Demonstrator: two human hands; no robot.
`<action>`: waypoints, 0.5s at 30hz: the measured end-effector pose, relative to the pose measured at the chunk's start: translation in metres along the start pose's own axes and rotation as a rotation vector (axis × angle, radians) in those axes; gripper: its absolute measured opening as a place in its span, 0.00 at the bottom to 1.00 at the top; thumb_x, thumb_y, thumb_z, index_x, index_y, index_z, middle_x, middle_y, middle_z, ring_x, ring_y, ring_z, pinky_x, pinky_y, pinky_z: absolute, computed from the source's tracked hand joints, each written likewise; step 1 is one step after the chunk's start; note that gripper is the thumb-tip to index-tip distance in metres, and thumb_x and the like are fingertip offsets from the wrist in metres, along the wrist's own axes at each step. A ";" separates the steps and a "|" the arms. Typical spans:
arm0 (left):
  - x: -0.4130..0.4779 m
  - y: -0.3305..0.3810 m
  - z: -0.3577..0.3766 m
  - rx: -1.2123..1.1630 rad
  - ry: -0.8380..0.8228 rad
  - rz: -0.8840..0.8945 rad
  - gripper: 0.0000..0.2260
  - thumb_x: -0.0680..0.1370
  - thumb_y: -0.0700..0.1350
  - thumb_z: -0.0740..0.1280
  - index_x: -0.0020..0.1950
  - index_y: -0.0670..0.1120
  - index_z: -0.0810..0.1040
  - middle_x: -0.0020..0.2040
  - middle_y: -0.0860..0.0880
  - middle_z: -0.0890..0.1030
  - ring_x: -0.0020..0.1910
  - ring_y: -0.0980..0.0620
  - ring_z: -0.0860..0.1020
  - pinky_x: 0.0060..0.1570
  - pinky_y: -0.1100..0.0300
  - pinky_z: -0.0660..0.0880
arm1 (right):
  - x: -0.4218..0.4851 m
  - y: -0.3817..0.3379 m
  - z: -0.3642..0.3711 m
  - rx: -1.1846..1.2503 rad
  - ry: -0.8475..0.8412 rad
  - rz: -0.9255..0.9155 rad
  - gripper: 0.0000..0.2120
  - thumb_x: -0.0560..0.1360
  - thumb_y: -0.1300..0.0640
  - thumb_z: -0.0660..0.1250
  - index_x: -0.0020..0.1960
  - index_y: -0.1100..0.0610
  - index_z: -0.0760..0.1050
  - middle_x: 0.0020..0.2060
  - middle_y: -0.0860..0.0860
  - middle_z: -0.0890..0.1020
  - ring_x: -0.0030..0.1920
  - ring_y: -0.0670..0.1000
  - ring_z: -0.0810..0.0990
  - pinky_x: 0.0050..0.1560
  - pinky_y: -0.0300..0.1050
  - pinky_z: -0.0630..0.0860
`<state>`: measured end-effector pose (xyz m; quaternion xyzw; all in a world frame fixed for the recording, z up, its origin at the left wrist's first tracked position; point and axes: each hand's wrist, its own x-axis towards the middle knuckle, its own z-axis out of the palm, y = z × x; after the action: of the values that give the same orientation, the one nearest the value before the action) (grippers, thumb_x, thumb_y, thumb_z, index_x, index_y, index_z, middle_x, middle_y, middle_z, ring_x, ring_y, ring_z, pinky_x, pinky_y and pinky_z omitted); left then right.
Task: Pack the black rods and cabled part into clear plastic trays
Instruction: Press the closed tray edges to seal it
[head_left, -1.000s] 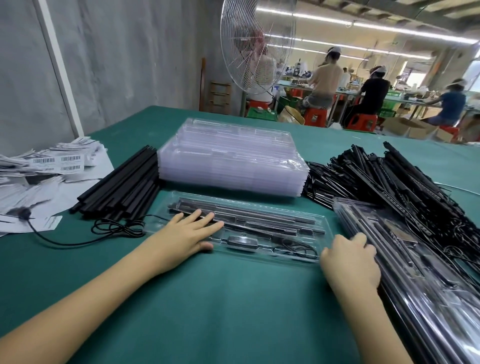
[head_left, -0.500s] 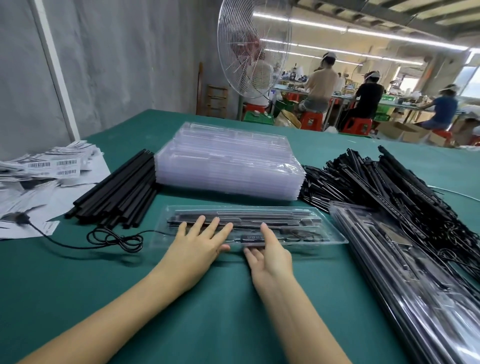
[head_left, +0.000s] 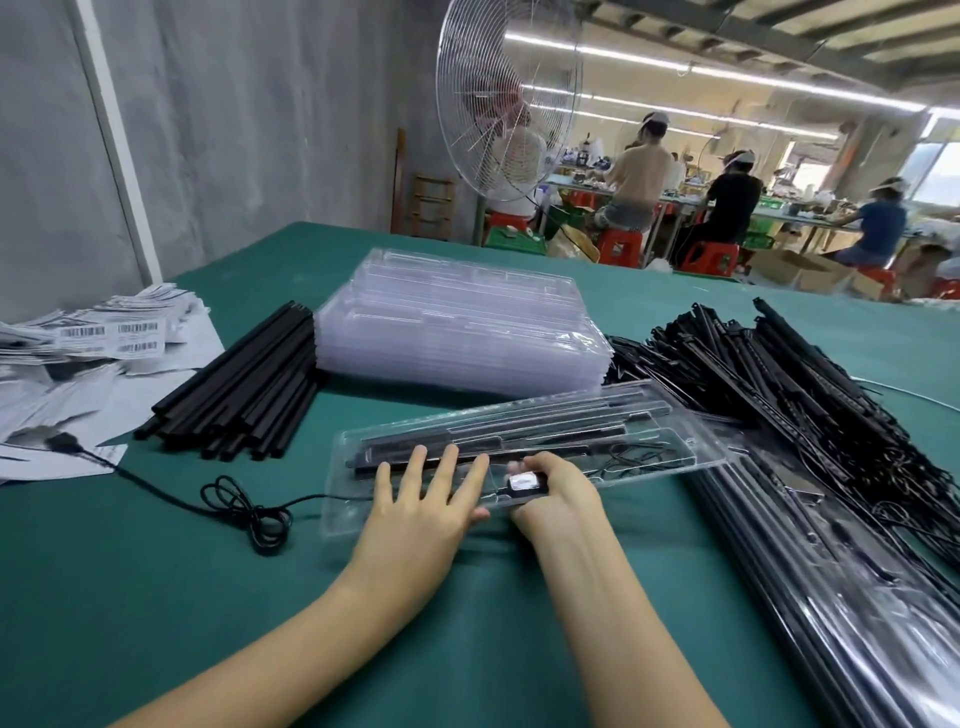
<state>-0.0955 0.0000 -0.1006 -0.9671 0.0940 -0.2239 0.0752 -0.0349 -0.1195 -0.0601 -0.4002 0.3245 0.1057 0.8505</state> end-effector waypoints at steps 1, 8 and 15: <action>0.001 0.000 0.001 0.011 0.013 0.009 0.23 0.75 0.54 0.53 0.60 0.47 0.82 0.54 0.42 0.83 0.50 0.39 0.82 0.41 0.40 0.79 | 0.000 -0.001 0.000 0.005 -0.008 -0.007 0.08 0.74 0.71 0.60 0.49 0.61 0.68 0.33 0.56 0.73 0.29 0.51 0.71 0.22 0.40 0.70; 0.002 -0.008 0.012 0.014 0.112 0.031 0.29 0.83 0.54 0.41 0.59 0.48 0.82 0.54 0.43 0.83 0.51 0.39 0.82 0.44 0.38 0.78 | -0.001 0.006 0.003 0.003 -0.004 -0.067 0.11 0.73 0.73 0.59 0.52 0.62 0.68 0.31 0.58 0.74 0.23 0.52 0.73 0.23 0.41 0.70; -0.004 -0.007 0.010 0.018 0.126 0.047 0.30 0.83 0.54 0.41 0.58 0.48 0.83 0.52 0.42 0.84 0.48 0.38 0.83 0.42 0.36 0.77 | -0.001 0.011 0.004 -0.055 0.095 -0.124 0.11 0.69 0.74 0.64 0.49 0.64 0.73 0.22 0.56 0.77 0.21 0.50 0.73 0.28 0.42 0.69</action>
<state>-0.0930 0.0087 -0.1101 -0.9479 0.1193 -0.2835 0.0829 -0.0387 -0.1096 -0.0645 -0.4474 0.3362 0.0424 0.8277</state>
